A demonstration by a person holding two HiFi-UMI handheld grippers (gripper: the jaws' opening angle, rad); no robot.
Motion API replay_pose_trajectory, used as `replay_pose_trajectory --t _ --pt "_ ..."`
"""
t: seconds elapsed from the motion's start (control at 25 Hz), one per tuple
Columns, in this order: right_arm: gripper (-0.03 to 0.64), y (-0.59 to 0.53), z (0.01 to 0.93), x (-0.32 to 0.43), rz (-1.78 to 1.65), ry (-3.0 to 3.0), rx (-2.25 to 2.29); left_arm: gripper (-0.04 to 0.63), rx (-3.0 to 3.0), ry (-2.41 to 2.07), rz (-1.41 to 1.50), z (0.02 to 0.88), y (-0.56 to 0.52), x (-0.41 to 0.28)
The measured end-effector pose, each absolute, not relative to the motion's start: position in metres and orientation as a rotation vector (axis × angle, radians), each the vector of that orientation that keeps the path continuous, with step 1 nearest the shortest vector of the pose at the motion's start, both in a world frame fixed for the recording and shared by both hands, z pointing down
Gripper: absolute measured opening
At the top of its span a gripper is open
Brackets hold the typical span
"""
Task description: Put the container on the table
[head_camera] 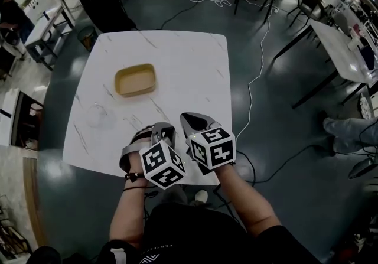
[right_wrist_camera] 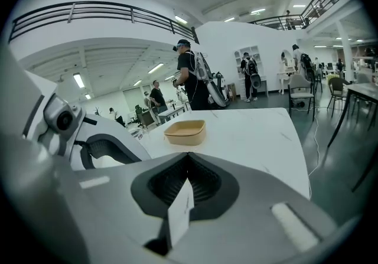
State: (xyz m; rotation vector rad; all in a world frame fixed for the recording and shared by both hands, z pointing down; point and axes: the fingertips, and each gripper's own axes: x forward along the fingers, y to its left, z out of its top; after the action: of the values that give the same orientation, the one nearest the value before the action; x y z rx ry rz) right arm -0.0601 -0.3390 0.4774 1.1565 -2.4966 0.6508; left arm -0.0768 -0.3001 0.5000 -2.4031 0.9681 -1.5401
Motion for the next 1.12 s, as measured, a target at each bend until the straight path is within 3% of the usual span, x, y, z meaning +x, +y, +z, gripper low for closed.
replay_pose_trajectory --t 1.12 --pt "0.000 -0.258 0.457 -0.033 0.524 -2.536 1.141 0.003 -2.355 1.022 -1.555 0.494 -0.227 -0.061"
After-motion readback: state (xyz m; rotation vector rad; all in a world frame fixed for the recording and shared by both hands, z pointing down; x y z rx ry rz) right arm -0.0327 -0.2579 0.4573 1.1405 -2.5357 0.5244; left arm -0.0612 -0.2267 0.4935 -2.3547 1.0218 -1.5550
